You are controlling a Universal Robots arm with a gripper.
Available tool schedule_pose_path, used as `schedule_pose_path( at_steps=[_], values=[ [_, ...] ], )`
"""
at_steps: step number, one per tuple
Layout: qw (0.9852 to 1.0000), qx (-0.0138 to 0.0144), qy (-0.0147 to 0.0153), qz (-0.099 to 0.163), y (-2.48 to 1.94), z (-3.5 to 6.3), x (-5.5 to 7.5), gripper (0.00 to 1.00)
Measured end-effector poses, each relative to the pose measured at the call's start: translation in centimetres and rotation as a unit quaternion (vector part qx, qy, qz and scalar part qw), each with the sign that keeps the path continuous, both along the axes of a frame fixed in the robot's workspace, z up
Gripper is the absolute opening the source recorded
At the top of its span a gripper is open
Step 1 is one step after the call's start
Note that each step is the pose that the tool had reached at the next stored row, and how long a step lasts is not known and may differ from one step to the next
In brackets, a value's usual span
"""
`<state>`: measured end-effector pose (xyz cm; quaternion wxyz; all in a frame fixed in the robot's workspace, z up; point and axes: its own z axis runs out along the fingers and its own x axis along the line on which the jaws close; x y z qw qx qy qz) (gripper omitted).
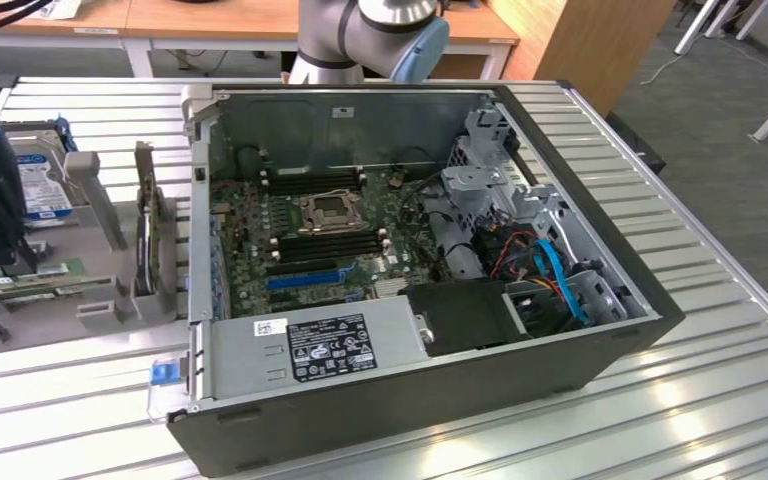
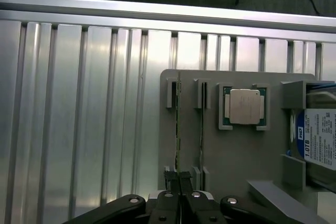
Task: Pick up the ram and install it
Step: 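Pick up the ram and move it above insertion slot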
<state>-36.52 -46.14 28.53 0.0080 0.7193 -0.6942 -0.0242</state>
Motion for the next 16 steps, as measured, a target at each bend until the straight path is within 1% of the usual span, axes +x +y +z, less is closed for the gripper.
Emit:
schedule_pose_path(
  at_steps=[6, 16],
  values=[
    [1.0000, 0.0000, 0.0000, 0.000, 0.00, 1.06, 0.0, 0.12],
    [1.0000, 0.0000, 0.0000, -0.001, 0.00, 3.20, 0.0, 0.12]
  ],
)
